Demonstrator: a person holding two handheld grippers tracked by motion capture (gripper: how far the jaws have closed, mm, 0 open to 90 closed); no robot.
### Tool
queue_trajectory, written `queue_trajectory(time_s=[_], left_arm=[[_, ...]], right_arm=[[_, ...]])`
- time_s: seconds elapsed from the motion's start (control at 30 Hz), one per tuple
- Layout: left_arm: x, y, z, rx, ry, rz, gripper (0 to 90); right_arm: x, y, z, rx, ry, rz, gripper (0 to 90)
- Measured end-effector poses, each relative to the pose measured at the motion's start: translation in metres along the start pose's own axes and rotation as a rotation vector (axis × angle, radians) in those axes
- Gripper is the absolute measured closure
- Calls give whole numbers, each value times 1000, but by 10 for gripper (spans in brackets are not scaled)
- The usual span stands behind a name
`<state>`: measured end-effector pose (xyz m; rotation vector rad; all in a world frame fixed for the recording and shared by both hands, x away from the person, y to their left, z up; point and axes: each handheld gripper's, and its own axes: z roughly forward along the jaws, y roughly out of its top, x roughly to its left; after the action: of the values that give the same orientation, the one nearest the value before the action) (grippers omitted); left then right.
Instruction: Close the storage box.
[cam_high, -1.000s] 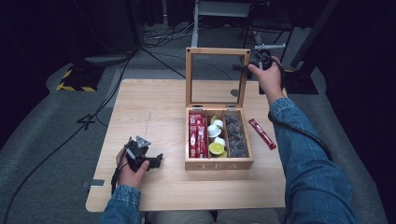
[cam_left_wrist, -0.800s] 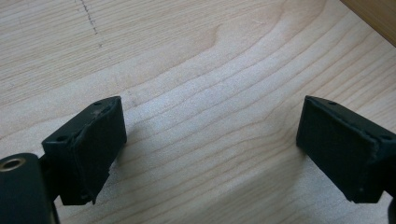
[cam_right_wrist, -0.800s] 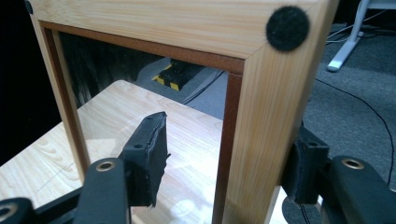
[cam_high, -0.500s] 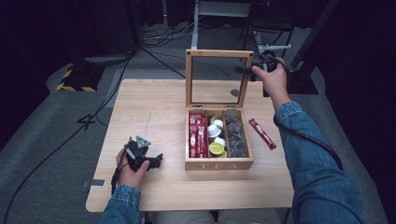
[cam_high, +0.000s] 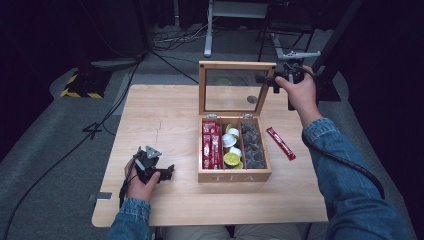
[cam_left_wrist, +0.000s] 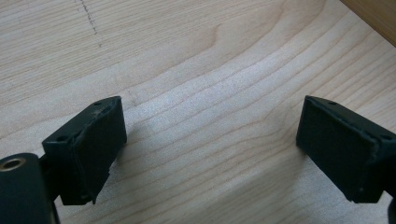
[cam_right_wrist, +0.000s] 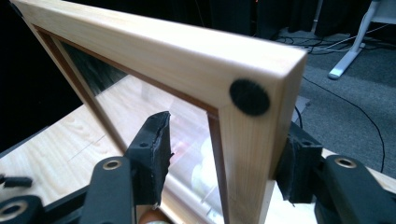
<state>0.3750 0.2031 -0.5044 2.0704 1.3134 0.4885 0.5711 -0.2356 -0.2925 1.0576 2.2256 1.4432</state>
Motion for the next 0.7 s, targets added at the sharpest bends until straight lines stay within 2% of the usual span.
queue_trajectory(time_s=[0.23,0.47,0.7], left_arm=[[-1,0,0,-6,1,-6,90],[-1,0,0,-5,0,-6,89],[-1,0,0,-5,0,-6,89]], right_arm=[[17,-4,-17,43,-4,-49,438],[25,-8,-26,47,1,-54,435],[34,-13,-34,55,-3,-80,429]])
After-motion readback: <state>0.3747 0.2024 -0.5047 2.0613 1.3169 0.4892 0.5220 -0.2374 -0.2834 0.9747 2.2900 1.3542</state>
